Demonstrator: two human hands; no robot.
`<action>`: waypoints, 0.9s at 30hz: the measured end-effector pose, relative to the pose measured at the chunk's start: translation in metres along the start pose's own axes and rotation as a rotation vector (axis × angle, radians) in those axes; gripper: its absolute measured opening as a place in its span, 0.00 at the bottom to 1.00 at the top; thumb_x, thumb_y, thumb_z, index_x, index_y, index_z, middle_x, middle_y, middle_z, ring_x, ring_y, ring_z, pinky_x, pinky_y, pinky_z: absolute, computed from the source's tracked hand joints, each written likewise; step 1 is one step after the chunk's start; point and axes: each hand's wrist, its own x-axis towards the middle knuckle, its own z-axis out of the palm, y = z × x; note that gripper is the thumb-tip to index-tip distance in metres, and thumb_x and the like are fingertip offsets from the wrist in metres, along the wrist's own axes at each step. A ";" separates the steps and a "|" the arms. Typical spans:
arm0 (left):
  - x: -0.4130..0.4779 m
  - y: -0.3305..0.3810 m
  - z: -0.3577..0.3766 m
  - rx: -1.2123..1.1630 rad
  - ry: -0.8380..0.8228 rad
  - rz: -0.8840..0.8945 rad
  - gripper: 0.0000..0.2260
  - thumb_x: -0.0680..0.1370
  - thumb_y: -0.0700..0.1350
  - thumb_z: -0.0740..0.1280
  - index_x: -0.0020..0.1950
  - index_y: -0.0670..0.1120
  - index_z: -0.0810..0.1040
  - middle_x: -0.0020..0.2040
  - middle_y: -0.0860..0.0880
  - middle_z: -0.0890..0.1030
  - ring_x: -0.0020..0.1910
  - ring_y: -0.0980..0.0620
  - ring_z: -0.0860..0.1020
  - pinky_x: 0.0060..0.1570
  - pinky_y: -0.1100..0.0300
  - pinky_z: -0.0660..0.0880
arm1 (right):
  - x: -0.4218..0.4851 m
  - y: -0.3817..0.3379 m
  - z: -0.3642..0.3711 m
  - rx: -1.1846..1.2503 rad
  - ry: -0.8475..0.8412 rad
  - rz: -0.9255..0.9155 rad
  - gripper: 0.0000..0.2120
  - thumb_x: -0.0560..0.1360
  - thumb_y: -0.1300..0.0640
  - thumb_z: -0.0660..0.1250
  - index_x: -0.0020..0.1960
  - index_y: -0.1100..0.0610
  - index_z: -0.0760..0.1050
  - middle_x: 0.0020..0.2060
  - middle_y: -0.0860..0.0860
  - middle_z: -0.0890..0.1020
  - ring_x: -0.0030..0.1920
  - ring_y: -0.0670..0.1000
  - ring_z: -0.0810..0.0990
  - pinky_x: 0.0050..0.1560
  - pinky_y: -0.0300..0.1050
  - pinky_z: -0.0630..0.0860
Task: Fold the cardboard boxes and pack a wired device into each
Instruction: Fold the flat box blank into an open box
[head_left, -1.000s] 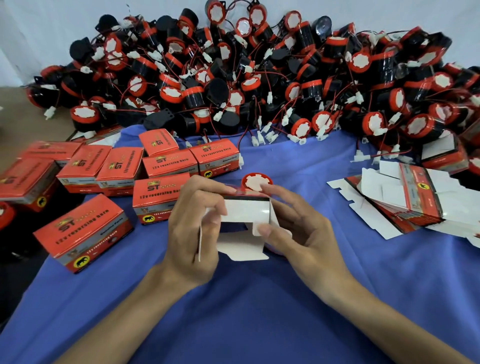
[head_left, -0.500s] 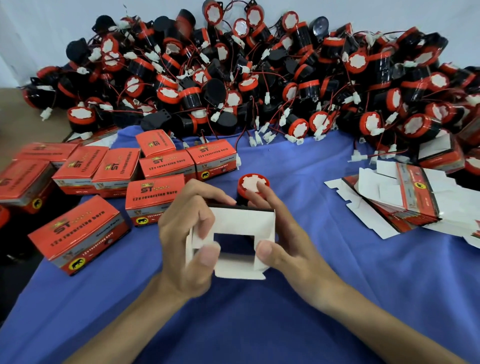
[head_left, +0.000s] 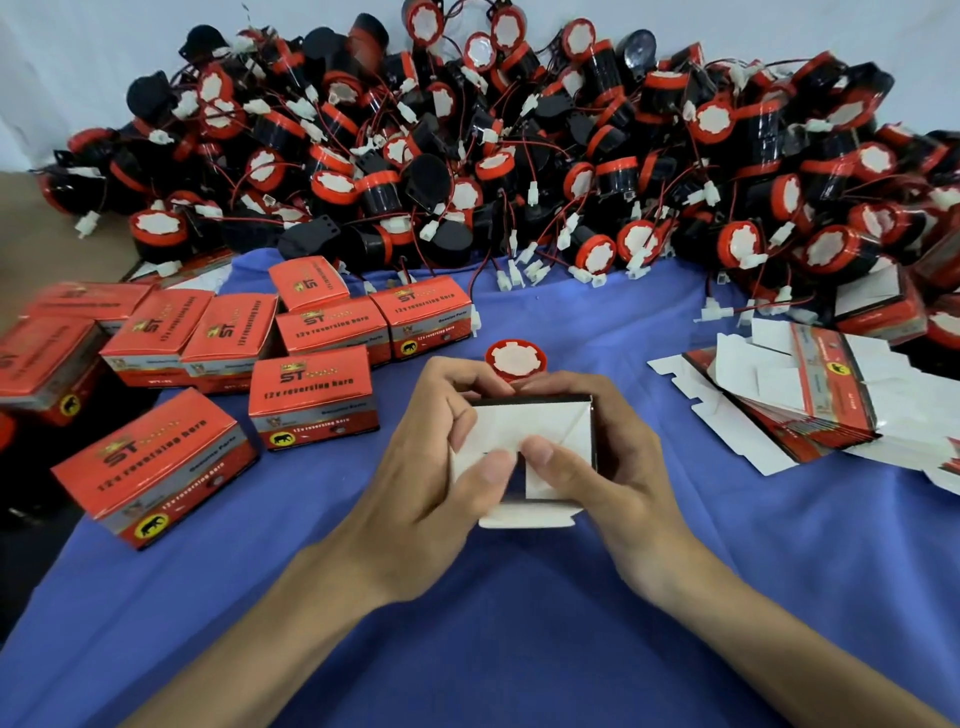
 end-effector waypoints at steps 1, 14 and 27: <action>-0.001 -0.002 0.001 -0.033 -0.011 -0.019 0.11 0.76 0.53 0.58 0.57 0.53 0.69 0.50 0.57 0.71 0.45 0.54 0.71 0.46 0.63 0.71 | 0.000 0.001 0.000 -0.019 -0.006 -0.008 0.13 0.70 0.51 0.69 0.54 0.49 0.76 0.50 0.50 0.81 0.50 0.49 0.80 0.49 0.39 0.76; 0.002 -0.007 0.001 -0.352 -0.156 -0.254 0.42 0.66 0.75 0.64 0.69 0.46 0.62 0.69 0.52 0.67 0.67 0.65 0.68 0.61 0.68 0.68 | -0.001 0.001 0.002 -0.017 0.161 -0.126 0.11 0.73 0.53 0.66 0.54 0.55 0.76 0.49 0.50 0.83 0.51 0.49 0.81 0.49 0.38 0.76; -0.004 -0.011 -0.002 -0.341 -0.315 -0.202 0.34 0.76 0.71 0.55 0.71 0.48 0.59 0.70 0.61 0.66 0.72 0.60 0.63 0.66 0.70 0.61 | -0.001 -0.002 -0.001 0.009 -0.028 -0.226 0.13 0.77 0.57 0.52 0.58 0.60 0.69 0.54 0.43 0.79 0.58 0.49 0.77 0.57 0.40 0.72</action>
